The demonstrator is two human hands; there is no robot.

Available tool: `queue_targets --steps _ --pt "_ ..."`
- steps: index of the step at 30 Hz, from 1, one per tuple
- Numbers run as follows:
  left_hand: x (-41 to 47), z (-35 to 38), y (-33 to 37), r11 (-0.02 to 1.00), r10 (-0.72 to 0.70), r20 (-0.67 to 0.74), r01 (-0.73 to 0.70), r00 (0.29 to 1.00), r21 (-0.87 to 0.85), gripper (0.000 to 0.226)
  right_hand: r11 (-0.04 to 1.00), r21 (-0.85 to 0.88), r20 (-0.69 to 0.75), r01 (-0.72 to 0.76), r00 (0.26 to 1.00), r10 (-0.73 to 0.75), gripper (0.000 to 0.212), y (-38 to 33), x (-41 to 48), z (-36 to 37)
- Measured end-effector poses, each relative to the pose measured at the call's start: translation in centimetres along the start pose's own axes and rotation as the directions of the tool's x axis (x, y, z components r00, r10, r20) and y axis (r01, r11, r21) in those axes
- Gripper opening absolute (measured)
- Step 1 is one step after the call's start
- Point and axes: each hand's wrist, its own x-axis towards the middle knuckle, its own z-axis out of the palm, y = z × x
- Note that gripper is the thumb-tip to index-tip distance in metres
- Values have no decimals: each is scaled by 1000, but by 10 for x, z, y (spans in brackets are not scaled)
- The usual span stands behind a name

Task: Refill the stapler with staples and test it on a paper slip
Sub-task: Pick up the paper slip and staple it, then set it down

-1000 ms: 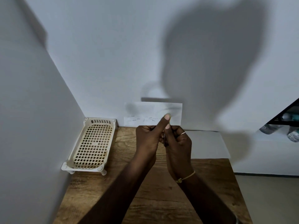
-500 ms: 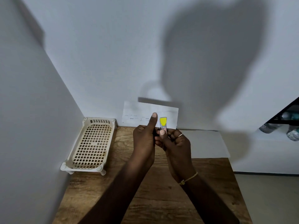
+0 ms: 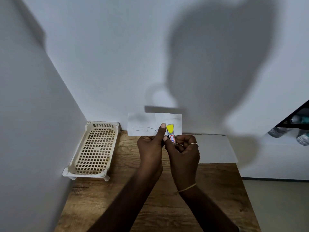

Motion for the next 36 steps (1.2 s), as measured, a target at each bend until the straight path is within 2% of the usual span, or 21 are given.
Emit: queue_targets --steps 2,6,11,16,21,24,27,31,33,36 --pt "0 -1 -4 1000 3 -23 -3 1000 -9 55 993 -91 7 76 997 -76 19 2 -2 -1" --pt "-2 -1 -9 997 12 -57 -17 998 -80 33 971 -161 44 175 984 -170 13 4 -1 -4" --pt "-3 -2 -11 992 113 -62 -116 992 -51 30 928 -265 72 262 965 -252 13 2 -2 -2" --pt "-2 -2 -7 991 122 -61 -125 991 -45 32 931 -245 103 271 962 -253 16 4 -2 -3" --pt "3 -6 -5 997 23 -97 -30 995 -67 34 978 -114 159 174 975 -155 21 10 -6 -11" --pt "5 -9 -4 996 -16 -93 8 996 -84 26 987 -130 191 95 979 -69 24 20 -12 -18" --pt "6 -13 -5 996 -24 -75 17 997 -89 36 985 -167 211 39 977 -3 28 38 -13 -28" --pt "5 -20 -14 994 -68 -51 63 996 -92 38 945 -326 224 33 974 43 35 72 -10 -45" --pt "3 -21 -17 993 -87 -48 82 995 -89 46 884 -464 254 62 965 65 37 92 -7 -52" --pt "1 -25 -22 991 -116 -28 113 993 -73 42 762 -632 332 140 938 103 33 122 -5 -65"
